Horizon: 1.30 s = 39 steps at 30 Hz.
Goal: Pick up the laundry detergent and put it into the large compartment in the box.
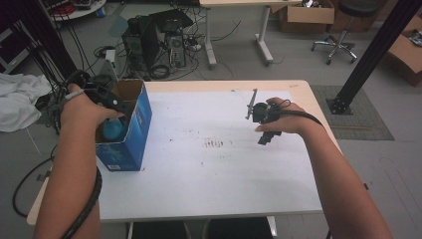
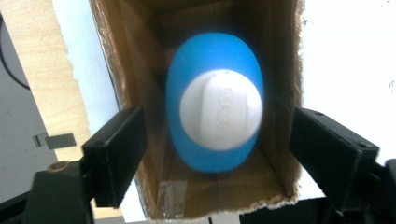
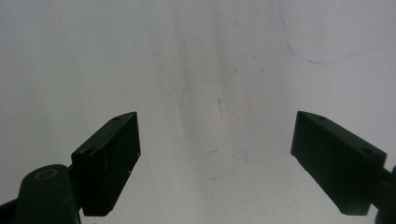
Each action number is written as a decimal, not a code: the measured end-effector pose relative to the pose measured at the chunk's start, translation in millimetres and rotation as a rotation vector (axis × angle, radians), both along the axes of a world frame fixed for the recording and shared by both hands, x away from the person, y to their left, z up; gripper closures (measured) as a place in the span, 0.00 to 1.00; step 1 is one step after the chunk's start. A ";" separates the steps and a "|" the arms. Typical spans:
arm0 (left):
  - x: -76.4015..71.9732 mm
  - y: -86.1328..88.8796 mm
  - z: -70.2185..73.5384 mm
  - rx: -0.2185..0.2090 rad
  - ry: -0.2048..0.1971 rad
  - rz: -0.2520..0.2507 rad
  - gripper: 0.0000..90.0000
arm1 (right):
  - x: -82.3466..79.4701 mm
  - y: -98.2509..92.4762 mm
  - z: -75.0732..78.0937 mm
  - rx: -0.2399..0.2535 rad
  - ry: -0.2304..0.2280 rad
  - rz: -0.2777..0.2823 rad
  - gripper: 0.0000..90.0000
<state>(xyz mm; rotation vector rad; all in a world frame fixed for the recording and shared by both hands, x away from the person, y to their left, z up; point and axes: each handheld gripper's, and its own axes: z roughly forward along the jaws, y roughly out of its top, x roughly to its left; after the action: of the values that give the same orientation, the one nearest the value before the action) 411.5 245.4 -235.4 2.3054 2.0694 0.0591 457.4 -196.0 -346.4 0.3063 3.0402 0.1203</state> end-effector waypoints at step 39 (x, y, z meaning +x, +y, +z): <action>-22.7 -32.3 49.6 0.029 -0.047 -0.129 0.00 | -4.1 -0.5 1.9 0.002 0.002 0.004 0.18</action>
<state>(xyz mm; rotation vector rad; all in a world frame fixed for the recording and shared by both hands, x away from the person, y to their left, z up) 388.8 213.1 -185.8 2.4231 1.9058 0.1381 453.3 -196.5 -344.6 0.3006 3.0427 0.1228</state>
